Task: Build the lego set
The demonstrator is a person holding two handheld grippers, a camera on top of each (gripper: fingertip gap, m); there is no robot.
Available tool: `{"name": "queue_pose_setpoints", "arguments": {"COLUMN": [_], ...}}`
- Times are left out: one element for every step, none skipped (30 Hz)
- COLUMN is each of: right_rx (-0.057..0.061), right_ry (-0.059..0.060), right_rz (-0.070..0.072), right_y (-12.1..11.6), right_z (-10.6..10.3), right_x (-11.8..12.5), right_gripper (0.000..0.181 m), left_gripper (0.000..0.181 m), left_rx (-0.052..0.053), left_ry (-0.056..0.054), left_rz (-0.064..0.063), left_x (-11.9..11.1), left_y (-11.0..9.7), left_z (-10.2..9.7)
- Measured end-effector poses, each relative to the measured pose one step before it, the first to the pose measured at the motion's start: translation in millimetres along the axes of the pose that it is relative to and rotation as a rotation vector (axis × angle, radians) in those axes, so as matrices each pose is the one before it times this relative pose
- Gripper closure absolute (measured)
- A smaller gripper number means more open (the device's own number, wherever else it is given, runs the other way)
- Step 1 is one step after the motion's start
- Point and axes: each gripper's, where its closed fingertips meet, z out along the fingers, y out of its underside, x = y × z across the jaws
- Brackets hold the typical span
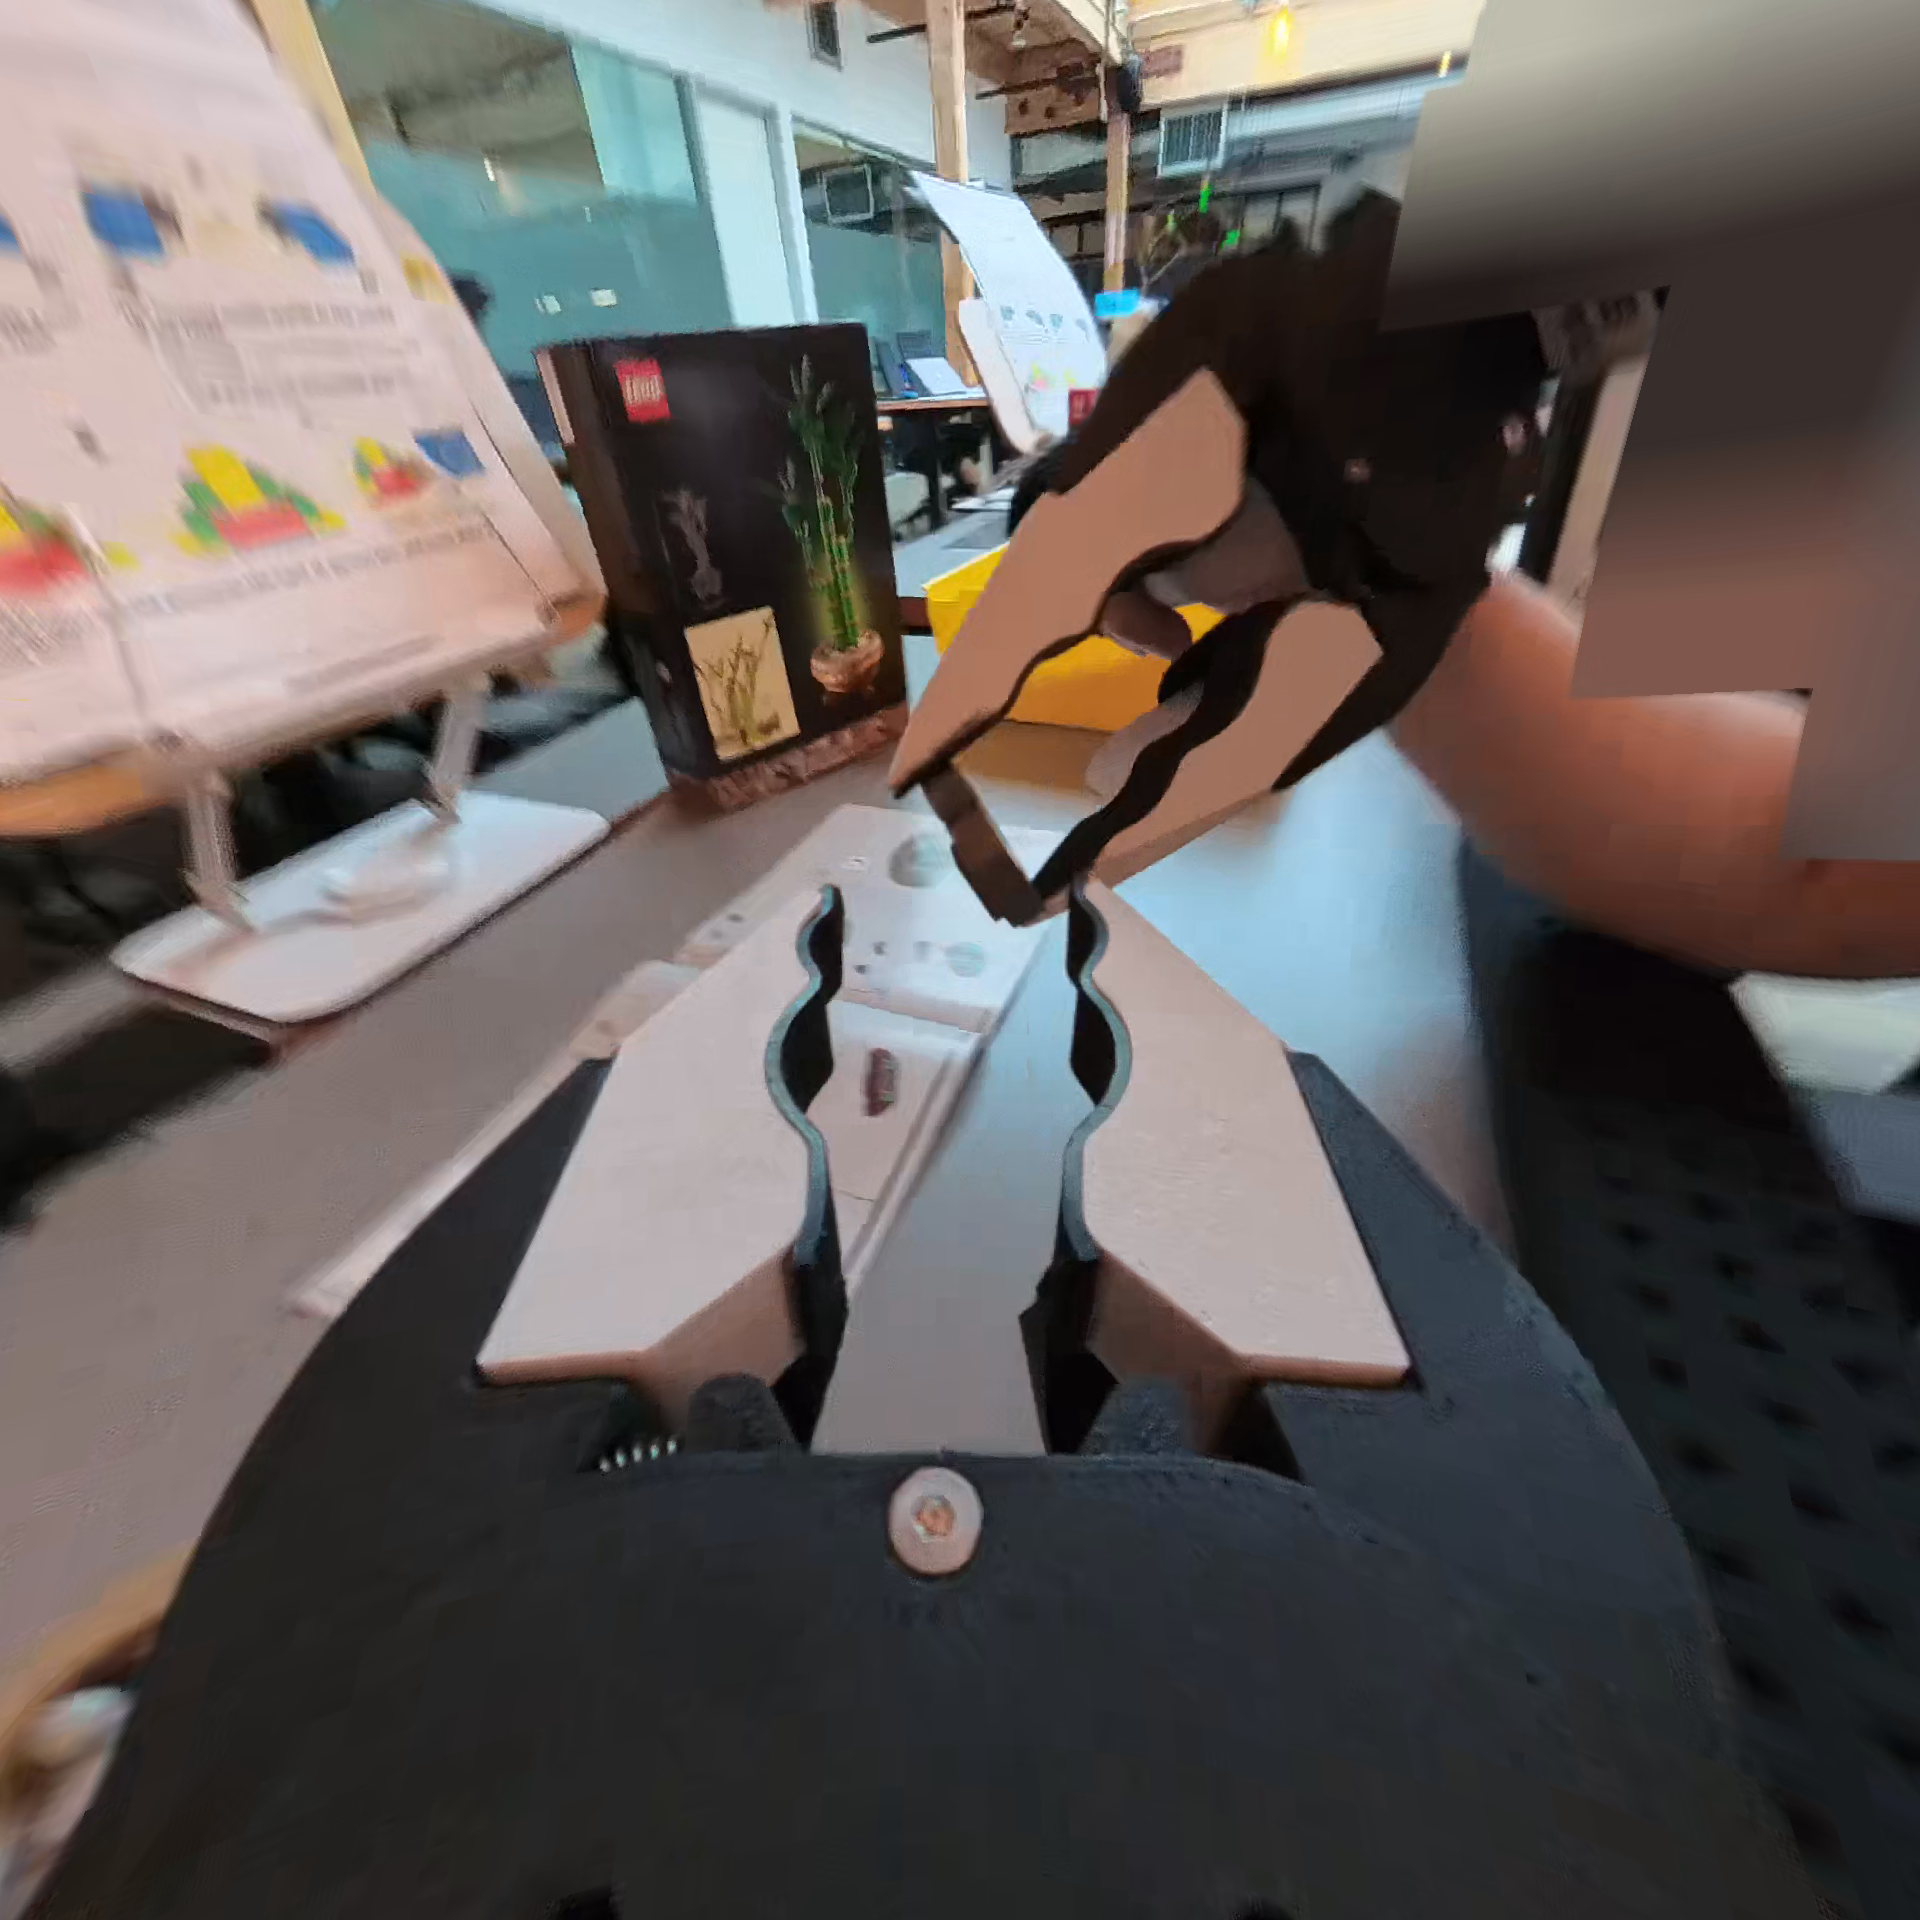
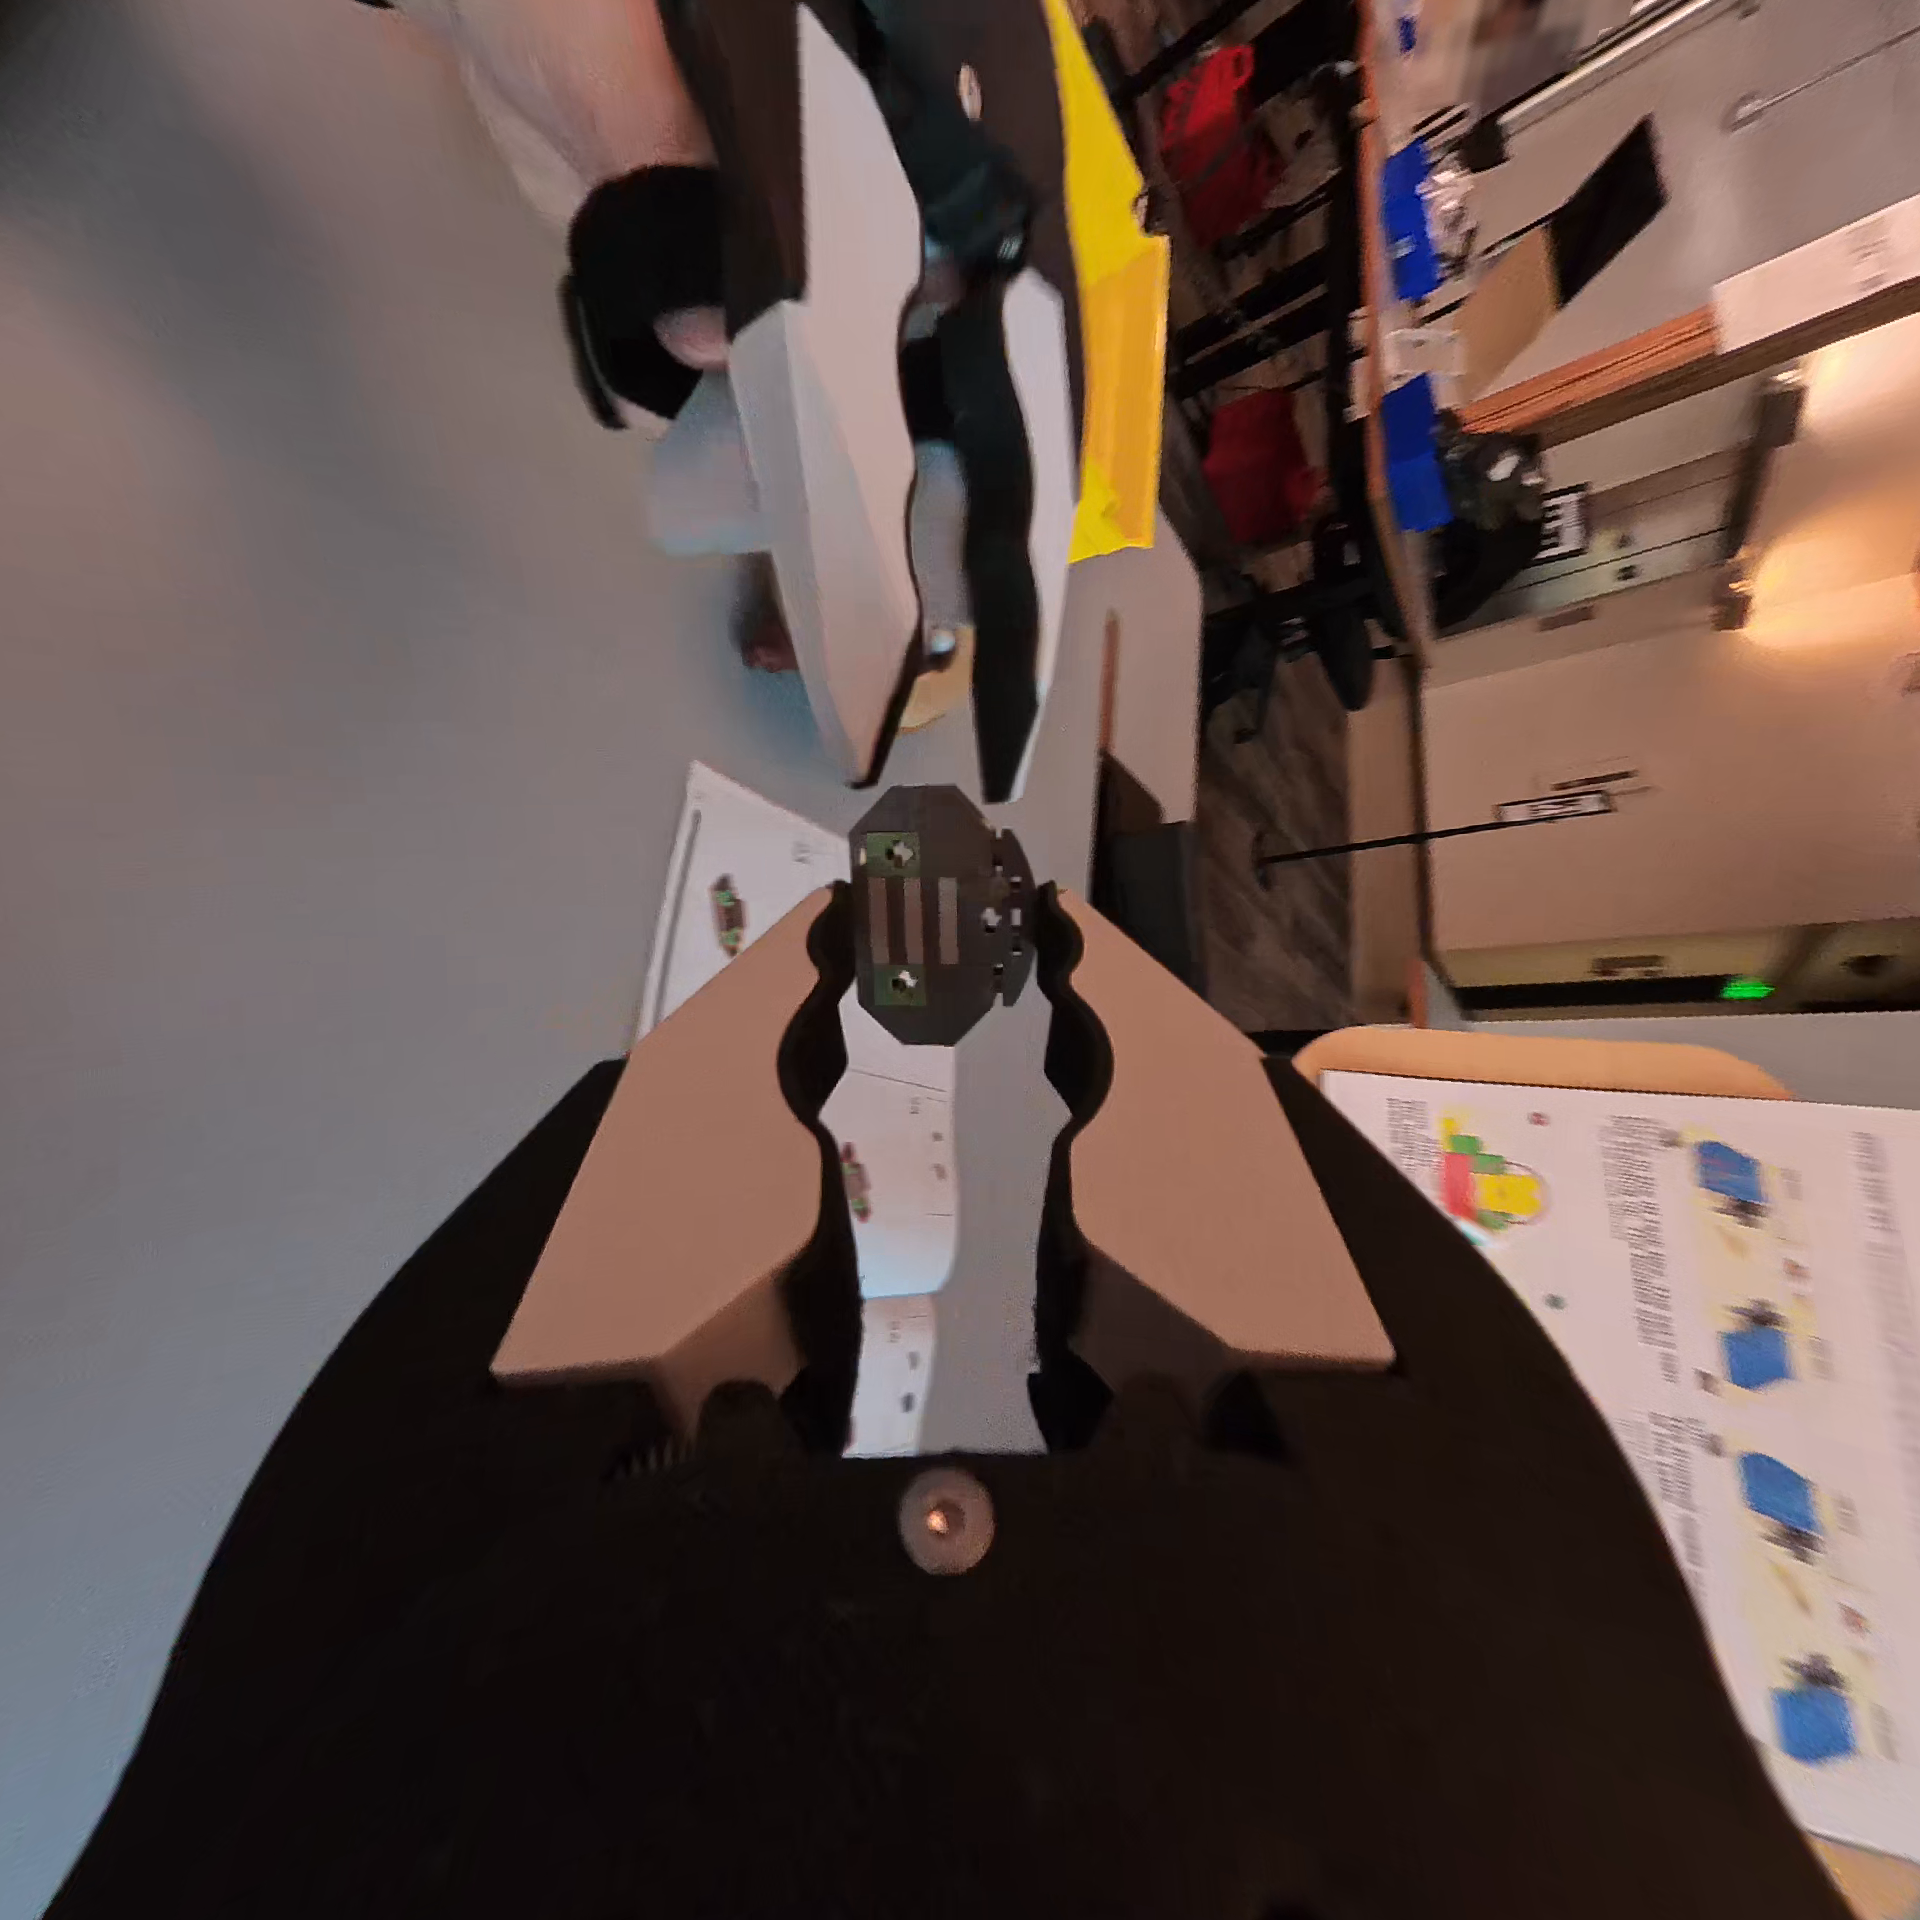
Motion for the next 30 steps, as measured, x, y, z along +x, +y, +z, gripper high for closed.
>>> {"name": "queue_pose_setpoints", "arguments": {"right_rx": [0.0037,-0.0001,-0.0030,-0.0027,-0.0023,-0.0015,-0.0023,-0.0078,-0.0131,-0.0059,-0.0048,0.0003,0.0040,0.0015,0.0026,0.0115,0.0161,0.0167,0.0085,0.0041,0.0080,0.0109,0.0027,-0.0069,-0.0127,-0.0045,-0.0012,-0.0036,-0.0001,0.0039], "right_ry": [0.0355,0.0373,0.0327,0.0323,0.0322,0.0327,0.0213,0.0315,0.0463,0.0429,0.0333,0.0293,0.0235,0.0065,0.0014,0.0009,-0.0113,-0.0167,0.0059,0.0096,-0.0012,-0.0027,0.0218,0.0192,0.0032,-0.0016,-0.0004,-0.0058,-0.0084,-0.0024], "right_rz": [-0.0164,-0.0129,-0.0157,-0.0187,-0.0191,-0.0193,-0.0176,-0.0178,-0.0231,-0.0207,-0.0106,-0.0077,-0.0050,-0.0007,0.0017,0.0064,0.0118,0.0113,-0.0024,-0.0073,0.0033,0.0127,0.0114,0.0072,0.0093,0.0137,0.0148,0.0083,0.0005,0.0004], "right_y": [-1.90,-1.63,-1.50,-1.65,-1.95,-1.93,-1.87,-1.22,-0.19,-1.01,-0.76,-0.76,-0.50,0.26,0.40,-0.73,-1.64,-2.51,-2.05,-2.02,-3.04,-3.70,-2.16,-0.15,1.37,0.94,0.73,1.28,0.81,-0.02], "right_z": [-1.22,-0.85,-0.31,-0.10,0.08,0.35,0.93,1.20,0.98,0.53,0.33,-0.14,-0.34,-0.26,-0.55,-0.88,-0.90,-0.33,0.07,0.39,0.45,0.59,0.48,0.74,0.87,0.78,0.96,1.01,0.92,0.72], "right_x": [4.81,5.24,4.36,3.80,3.63,3.57,1.64,2.98,4.85,4.69,3.63,3.55,2.98,1.13,0.60,0.68,-1.05,-2.64,-0.08,0.28,-0.65,-0.45,3.17,2.66,0.34,-0.55,-1.10,-1.85,-1.97,-1.02], "right_gripper": [0.148,0.148,0.148,0.148,0.148,0.148,0.148,0.148,0.148,0.149,0.148,0.148,0.148,0.148,0.148,0.148,0.148,0.148,0.148,0.148,0.148,0.148,0.148,0.148,0.148,0.148,0.148,0.148,0.148,0.148], "left_gripper": [0.140,0.137,0.133,0.135,0.135,0.137,0.138,0.139,0.144,0.148,0.150,0.153,0.157,0.160,0.161,0.158,0.154,0.149,0.148,0.148,0.149,0.150,0.152,0.161,0.164,0.171,0.171,0.171,0.171,0.172], "left_rx": [0.0129,0.0189,0.0167,0.0116,0.0111,0.0116,0.0118,0.0152,0.0199,0.0207,0.0167,0.0151,0.0136,0.0053,-0.0052,-0.0049,0.0059,0.0180,0.0198,0.0071,-0.0124,-0.0166,-0.0053,0.0058,0.0093,0.0072,0.0038,-0.0004,-0.0042,0.0003], "left_ry": [0.0360,0.0471,0.0181,-0.0172,-0.0192,-0.0206,-0.0211,-0.0121,-0.0152,-0.0195,-0.0174,-0.0077,-0.0033,-0.0055,-0.0073,-0.0083,-0.0009,0.0074,0.0113,0.0125,-0.0003,-0.0086,-0.0016,-0.0022,-0.0229,-0.0265,-0.0101,-0.0069,-0.0061,-0.0065], "left_rz": [-0.0988,-0.0802,-0.0618,-0.0420,-0.0192,-0.0043,0.0045,0.0130,0.0178,0.0222,0.0249,0.0237,0.0204,0.0169,0.0155,0.0110,0.0047,-0.0003,-0.0037,-0.0009,0.0067,0.0135,0.0149,0.0113,0.0085,0.0101,0.0056,-0.0034,-0.0027,0.0010], "left_x": [0.46,3.12,0.36,-3.53,-2.65,-1.93,-1.18,0.67,0.68,0.10,0.18,1.55,1.96,0.93,-0.15,-0.87,-0.05,1.05,1.74,2.18,0.48,-0.57,0.98,1.26,-2.15,-3.41,-1.45,-1.30,-1.37,-1.25], "left_y": [-1.11,-2.41,-2.49,-2.01,-1.61,-1.64,-2.07,-3.17,-4.12,-4.45,-3.79,-3.43,-3.05,-2.05,-0.81,-0.97,-2.29,-3.99,-4.42,-2.53,0.58,1.77,0.92,-0.17,-0.39,0.25,1.06,1.83,2.15,1.03], "left_z": [2.06,1.48,1.05,0.90,0.37,0.08,-0.22,-0.54,-0.92,-0.83,-0.66,-0.19,0.16,0.45,0.36,-0.11,-0.65,-1.09,-0.98,0.08,1.38,2.21,2.13,1.99,1.14,0.29,-0.10,-0.04,-0.31,-0.84]}}
